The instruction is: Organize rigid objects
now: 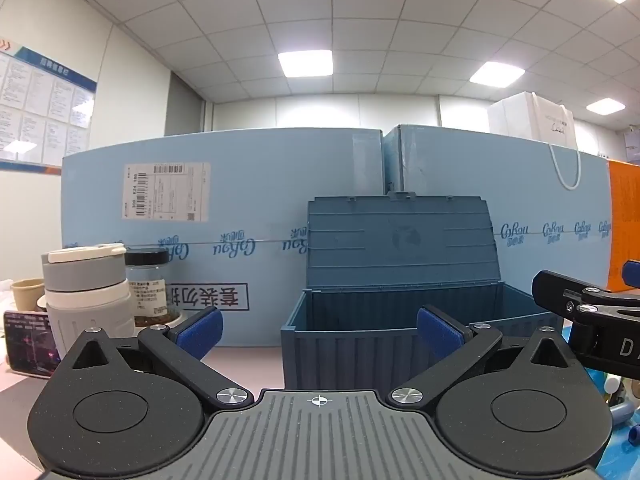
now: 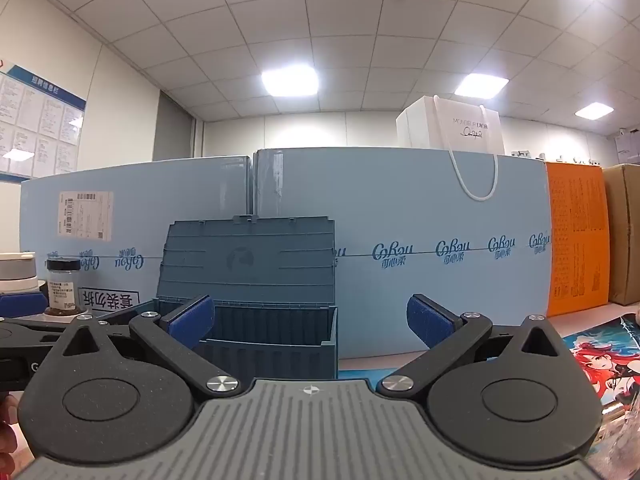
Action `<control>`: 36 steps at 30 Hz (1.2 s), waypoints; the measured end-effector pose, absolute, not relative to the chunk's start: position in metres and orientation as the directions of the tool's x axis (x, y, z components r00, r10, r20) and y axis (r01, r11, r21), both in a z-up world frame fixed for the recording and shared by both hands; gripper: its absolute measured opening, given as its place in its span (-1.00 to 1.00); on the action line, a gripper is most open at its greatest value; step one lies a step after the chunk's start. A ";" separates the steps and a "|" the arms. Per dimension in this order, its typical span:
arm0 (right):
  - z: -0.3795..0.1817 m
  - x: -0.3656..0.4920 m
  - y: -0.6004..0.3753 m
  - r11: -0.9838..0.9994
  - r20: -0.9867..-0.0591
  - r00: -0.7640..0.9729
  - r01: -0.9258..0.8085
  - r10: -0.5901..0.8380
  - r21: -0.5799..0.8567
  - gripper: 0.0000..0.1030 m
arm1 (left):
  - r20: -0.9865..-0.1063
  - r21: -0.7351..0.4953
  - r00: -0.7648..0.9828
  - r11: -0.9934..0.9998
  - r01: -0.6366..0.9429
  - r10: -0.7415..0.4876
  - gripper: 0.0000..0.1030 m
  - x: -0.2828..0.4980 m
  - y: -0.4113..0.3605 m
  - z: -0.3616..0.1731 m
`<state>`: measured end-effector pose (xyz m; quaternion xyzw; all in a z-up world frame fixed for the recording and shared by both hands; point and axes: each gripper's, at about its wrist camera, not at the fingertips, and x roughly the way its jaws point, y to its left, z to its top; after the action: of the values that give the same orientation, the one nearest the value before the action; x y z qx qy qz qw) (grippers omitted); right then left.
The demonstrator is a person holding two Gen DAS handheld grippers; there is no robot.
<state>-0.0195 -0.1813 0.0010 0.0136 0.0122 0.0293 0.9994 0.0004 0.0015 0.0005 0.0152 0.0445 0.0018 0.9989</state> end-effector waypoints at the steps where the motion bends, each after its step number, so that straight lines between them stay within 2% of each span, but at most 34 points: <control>1: 0.001 -0.020 -0.182 0.998 -0.020 0.998 -0.058 0.059 0.030 1.00 | -0.088 0.032 0.996 0.999 -0.007 0.009 1.00 0.000 0.002 0.001; 22: -0.002 -0.017 -0.190 0.992 -0.017 0.997 -0.075 0.077 0.100 1.00 | -0.096 0.085 0.995 0.996 -0.006 0.014 1.00 0.004 -0.008 -0.002; 36: 0.000 -0.021 -0.186 0.990 -0.001 0.993 -0.120 0.120 0.073 1.00 | -0.101 0.070 0.995 0.997 -0.015 0.022 1.00 0.005 -0.006 -0.001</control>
<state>-0.0212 -0.1856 -0.0003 0.0363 0.0026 0.0602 0.9975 0.0054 -0.0063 -0.0011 0.0348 0.0509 0.0094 0.9981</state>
